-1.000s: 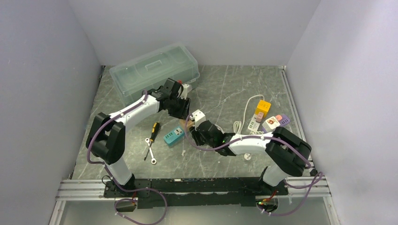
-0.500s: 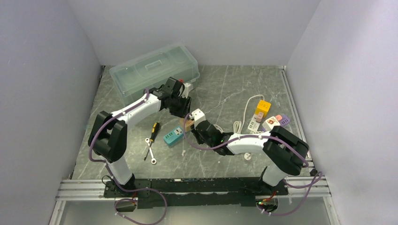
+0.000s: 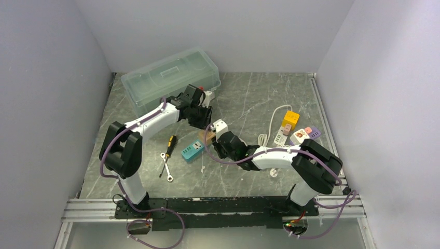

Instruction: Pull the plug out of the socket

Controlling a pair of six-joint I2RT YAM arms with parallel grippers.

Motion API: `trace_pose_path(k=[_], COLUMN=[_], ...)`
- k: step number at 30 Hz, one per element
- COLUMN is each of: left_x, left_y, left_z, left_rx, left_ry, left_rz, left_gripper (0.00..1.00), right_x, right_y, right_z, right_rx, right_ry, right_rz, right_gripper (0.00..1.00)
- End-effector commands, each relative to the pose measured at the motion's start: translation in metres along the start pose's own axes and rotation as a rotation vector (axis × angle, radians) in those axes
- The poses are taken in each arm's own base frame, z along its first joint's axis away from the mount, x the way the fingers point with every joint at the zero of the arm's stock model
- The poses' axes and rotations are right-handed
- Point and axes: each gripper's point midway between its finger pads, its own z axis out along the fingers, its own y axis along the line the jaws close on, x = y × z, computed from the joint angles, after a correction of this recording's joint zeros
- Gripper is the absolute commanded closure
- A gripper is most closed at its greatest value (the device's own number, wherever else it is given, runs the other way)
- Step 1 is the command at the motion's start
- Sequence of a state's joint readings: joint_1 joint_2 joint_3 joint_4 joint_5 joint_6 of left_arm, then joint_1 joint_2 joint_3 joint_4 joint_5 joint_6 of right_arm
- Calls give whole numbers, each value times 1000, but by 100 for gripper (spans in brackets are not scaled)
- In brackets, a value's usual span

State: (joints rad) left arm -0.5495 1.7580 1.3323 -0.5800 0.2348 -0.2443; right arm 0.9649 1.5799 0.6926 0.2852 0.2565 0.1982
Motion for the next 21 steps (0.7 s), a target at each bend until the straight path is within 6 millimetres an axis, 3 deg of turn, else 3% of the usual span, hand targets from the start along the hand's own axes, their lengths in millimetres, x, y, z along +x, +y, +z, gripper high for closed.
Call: trace_pose_path(k=[1, 12, 21], left_x=[69, 71, 69], left_y=[47, 49, 46], left_z=[20, 22, 21], left_rx=[-185, -193, -178], left_ry=[251, 259, 246], left_rz=[26, 29, 34], left_gripper=[55, 56, 56], right_x=[-24, -24, -25], right_y=[-6, 1, -19], right_z=[-1, -2, -6], right_rx=[45, 118, -3], right_ry=[-70, -70, -75], right_rz=[7, -23, 97], right_gripper=[100, 100, 100])
